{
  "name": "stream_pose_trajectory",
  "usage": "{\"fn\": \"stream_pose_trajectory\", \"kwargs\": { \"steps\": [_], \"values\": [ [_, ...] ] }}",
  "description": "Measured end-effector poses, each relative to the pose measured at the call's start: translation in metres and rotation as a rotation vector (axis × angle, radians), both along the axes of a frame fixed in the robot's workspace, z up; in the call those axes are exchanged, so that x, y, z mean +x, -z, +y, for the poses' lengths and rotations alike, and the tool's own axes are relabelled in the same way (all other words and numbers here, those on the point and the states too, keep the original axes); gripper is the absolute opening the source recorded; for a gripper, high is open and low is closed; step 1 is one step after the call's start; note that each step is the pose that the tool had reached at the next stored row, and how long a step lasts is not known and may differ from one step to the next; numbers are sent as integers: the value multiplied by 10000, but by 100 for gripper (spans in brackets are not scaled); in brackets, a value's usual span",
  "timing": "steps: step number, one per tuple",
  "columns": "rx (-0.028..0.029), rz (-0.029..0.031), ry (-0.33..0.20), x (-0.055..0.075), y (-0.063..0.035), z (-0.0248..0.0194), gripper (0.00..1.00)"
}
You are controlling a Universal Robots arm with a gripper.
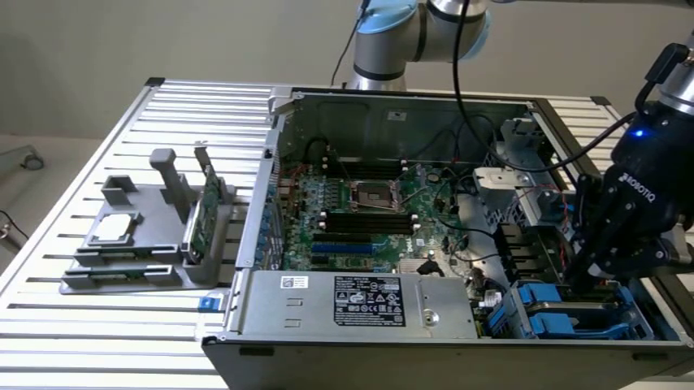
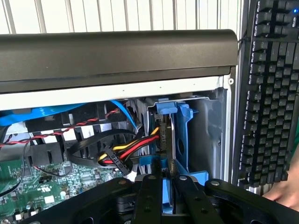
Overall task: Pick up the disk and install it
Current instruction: 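Insert the second disk wire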
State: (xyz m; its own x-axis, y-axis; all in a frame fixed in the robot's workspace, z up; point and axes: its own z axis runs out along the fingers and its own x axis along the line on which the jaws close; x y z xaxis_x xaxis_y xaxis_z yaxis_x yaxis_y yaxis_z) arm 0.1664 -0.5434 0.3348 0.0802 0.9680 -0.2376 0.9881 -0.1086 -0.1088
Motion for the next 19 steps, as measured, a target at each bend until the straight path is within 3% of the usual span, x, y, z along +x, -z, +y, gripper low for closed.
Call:
{"fn": "stream_pose_trajectory", "kwargs": {
  "steps": [10,13,17,19],
  "values": [
    [12,0,-5,-5,-29,0,16],
    [74,0,-22,-6,-30,0,16],
    [231,1,-73,-5,-29,-1,16],
    [271,0,-84,-4,-28,-5,16]
  ]
}}
